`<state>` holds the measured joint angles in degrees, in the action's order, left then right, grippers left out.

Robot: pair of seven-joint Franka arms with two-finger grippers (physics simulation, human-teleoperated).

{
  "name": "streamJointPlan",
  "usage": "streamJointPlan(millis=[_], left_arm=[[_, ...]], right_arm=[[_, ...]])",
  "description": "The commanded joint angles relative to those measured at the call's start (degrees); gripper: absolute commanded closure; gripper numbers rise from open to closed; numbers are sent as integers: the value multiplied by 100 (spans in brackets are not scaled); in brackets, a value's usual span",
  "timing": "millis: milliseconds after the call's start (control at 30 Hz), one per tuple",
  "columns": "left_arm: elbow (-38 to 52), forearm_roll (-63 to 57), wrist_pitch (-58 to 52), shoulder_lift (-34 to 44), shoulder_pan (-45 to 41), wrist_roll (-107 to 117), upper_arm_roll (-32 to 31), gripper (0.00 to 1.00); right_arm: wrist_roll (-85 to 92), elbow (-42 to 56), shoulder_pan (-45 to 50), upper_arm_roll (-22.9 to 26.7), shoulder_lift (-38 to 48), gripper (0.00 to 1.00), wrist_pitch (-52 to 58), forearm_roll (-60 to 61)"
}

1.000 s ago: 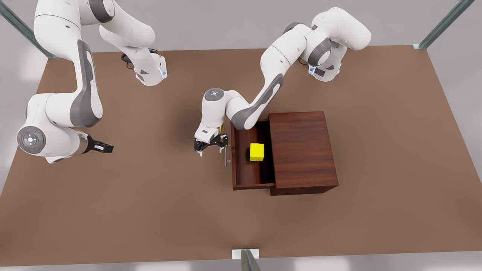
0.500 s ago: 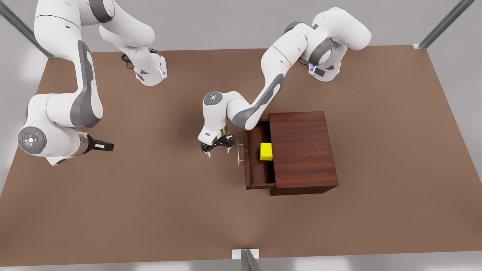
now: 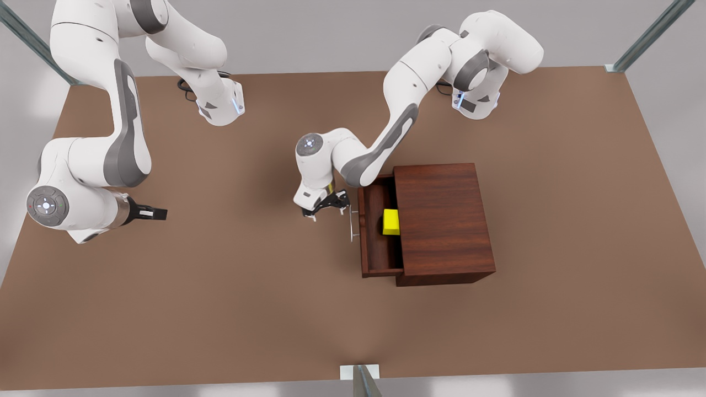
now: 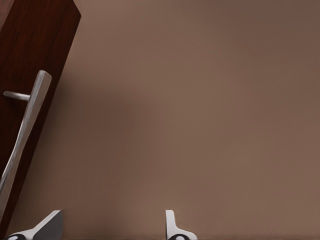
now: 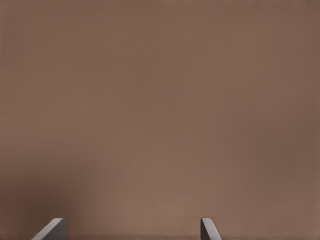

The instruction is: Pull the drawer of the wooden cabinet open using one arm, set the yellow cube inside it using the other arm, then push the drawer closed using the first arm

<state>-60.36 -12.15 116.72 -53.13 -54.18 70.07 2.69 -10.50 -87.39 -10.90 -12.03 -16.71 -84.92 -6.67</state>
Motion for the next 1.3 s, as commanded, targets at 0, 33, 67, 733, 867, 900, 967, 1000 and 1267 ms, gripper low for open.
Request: streamJointPlan(millis=[0,33,67,733,867,900,967,1000,1267], left_arm=[[-37,-7,-80,22,4,-248,4,0],[-37,2,-88,40,22,-318,13,0],[-37,2,-88,49,39,-441,22,0],[-574,37,-211,400,277,-1285,48,0],[-697,63,-211,488,329,-1592,48,0],[-714,72,-220,514,356,-1654,48,0],[-925,81,-211,664,408,-1856,48,0],[-943,81,-211,673,408,-1856,48,0],[-1162,81,-203,804,505,-2190,48,0]], right_arm=[[189,2,0,-2,2,0,2,-1],[189,2,0,-2,2,0,2,-1],[189,2,0,-2,2,0,2,8],[206,2,0,-2,2,0,-86,-1],[206,2,9,-2,2,0,-77,-9],[206,2,9,-2,2,0,-77,-18],[206,2,9,-2,2,0,-77,-18],[206,2,9,-2,2,0,-77,-18],[206,2,9,-2,2,0,-68,-18]])
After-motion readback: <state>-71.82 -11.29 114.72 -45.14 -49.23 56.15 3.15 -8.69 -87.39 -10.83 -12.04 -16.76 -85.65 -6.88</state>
